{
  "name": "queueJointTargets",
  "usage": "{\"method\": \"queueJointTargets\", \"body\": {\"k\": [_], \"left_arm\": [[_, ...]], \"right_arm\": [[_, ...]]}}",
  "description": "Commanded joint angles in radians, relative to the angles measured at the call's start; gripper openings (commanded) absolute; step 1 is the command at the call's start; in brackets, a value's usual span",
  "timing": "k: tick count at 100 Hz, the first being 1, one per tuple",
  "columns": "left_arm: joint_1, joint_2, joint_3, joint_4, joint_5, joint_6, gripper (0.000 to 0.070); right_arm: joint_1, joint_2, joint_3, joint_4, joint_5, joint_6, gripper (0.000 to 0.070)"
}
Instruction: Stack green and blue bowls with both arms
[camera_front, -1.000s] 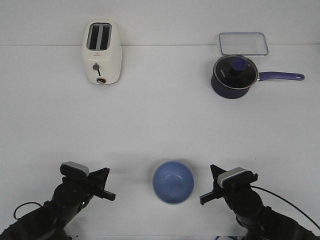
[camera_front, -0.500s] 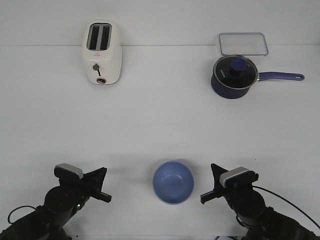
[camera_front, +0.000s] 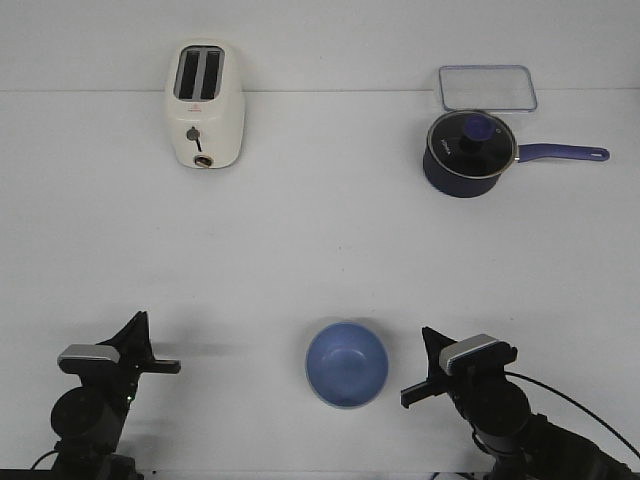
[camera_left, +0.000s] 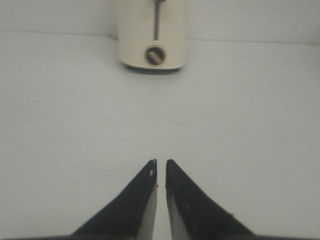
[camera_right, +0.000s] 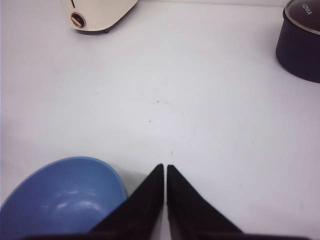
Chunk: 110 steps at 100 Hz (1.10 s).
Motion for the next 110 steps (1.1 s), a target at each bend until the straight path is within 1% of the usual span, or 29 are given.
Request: {"method": "queueJointTargets", "body": {"k": [1, 9, 20, 29, 105, 108, 110], "left_arm": [[0.084, -0.049, -0.058, 0.042, 0.035, 0.051, 0.0015], [0.140, -0.089, -0.111, 0.045, 0.053, 0.051, 0.0015], [0.164, -0.116, -0.162, 0.060, 0.053, 0.050, 0.0015], [0.166, -0.116, -0.173, 0.091, 0.055, 0.061, 0.0015], [0.166, -0.116, -0.172, 0.089, 0.059, 0.060, 0.0015], [0.166, -0.116, -0.172, 0.089, 0.059, 0.060, 0.0015], [0.166, -0.116, -0.172, 0.089, 0.059, 0.060, 0.0015]], "right_arm": [[0.013, 0.003, 0.004, 0.013, 0.004, 0.012, 0.0011], [0.013, 0.003, 0.004, 0.013, 0.004, 0.011, 0.0012], [0.013, 0.003, 0.004, 0.013, 0.004, 0.011, 0.0012], [0.013, 0.003, 0.004, 0.012, 0.004, 0.011, 0.0011], [0.013, 0.002, 0.004, 0.012, 0.004, 0.011, 0.0012], [0.013, -0.003, 0.004, 0.010, 0.004, 0.007, 0.0011], [0.010, -0.006, 0.004, 0.011, 0.006, -0.013, 0.0012]]}}
